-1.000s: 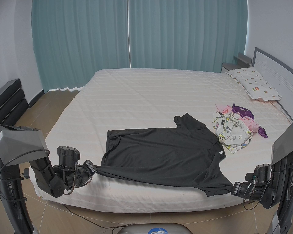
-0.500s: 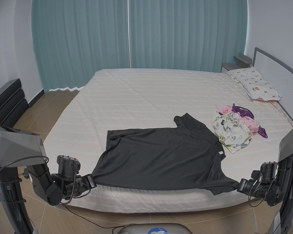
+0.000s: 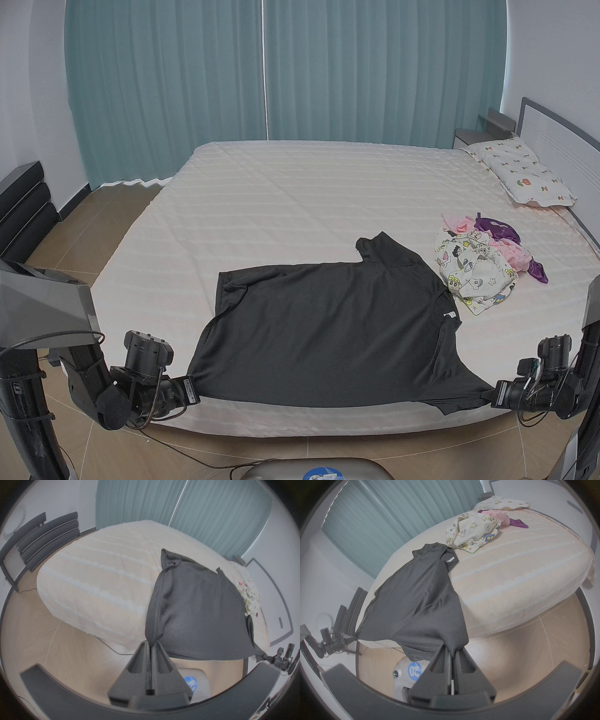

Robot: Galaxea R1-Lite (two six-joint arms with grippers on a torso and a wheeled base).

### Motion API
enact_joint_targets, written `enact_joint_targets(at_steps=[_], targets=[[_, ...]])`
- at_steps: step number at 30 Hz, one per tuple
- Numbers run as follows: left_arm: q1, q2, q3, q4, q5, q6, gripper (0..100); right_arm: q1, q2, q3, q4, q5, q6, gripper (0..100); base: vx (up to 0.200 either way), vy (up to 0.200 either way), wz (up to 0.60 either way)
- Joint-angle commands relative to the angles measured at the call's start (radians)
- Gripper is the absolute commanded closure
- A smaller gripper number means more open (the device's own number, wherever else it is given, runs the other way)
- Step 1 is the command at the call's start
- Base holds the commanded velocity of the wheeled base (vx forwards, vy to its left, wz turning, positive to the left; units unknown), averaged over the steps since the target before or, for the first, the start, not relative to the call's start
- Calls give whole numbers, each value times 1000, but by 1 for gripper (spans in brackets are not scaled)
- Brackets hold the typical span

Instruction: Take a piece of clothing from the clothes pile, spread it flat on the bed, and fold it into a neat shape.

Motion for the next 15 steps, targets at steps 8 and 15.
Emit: enact_joint_targets(at_steps=[8,15], targets=[[-57,-32,-10,148,25,5,100,-43,-72,17,64,-2,-63,100,0,0,0],[-108,-75,2,198,45,6,100,-43,-188,17,204,-3,-63,100,0,0,0]])
